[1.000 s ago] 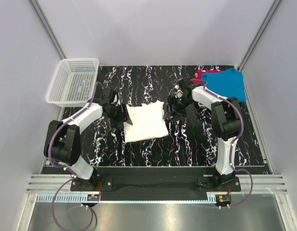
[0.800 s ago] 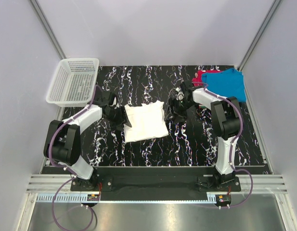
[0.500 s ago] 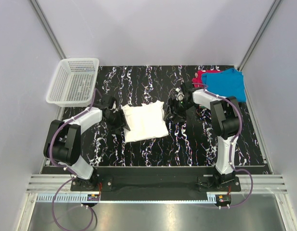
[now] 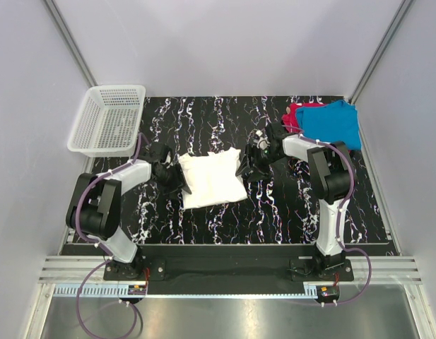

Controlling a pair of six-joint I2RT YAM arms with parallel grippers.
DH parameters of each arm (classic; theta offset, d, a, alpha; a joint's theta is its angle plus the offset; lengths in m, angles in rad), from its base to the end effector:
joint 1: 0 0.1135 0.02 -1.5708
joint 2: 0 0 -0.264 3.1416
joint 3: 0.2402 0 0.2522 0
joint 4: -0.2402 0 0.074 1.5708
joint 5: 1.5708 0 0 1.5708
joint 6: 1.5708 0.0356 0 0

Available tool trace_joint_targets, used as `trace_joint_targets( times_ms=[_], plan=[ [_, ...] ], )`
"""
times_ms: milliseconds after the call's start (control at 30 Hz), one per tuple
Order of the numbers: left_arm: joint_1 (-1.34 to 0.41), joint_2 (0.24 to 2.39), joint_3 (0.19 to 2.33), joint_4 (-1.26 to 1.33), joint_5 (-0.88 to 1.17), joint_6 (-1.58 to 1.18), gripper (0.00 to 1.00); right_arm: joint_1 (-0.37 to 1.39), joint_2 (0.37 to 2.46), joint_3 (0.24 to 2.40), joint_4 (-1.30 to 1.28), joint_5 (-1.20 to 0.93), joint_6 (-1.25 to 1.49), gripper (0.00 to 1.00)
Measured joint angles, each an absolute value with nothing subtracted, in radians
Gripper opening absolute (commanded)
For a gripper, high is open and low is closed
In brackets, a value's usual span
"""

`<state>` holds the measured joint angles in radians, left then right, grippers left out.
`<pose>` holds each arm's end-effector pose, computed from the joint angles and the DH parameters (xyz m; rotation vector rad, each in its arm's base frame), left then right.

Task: Fold and stack the t-shirts
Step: Neatly place the folded tshirt to the corner

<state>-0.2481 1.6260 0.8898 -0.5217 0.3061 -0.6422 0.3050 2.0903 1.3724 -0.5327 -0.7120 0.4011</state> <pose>0.2781 -0.0815 0.1544 -0.5037 2.8874 -0.6070 0.3810 0.1443 0.1309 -0.0342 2.8733 1.1609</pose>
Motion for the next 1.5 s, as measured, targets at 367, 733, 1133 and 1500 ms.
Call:
trace_joint_targets(
  times_ms=[367,733,1133,1500],
  plan=[
    [-0.246,1.667,0.942,-0.518,0.273,-0.649,0.61,0.334,2.076,1.335,-0.474,-0.726,0.425,0.72],
    [-0.240,1.702,0.972,-0.499,0.276,-0.648,0.60,0.370,2.080,1.337,-0.449,-0.720,0.443,0.71],
    [-0.231,1.708,0.929,-0.370,0.369,-0.656,0.60,0.395,2.100,1.321,-0.362,-0.770,0.503,0.70],
    [-0.249,1.724,0.908,-0.265,0.422,-0.677,0.57,0.408,2.107,1.294,-0.289,-0.796,0.551,0.61]
  ],
)
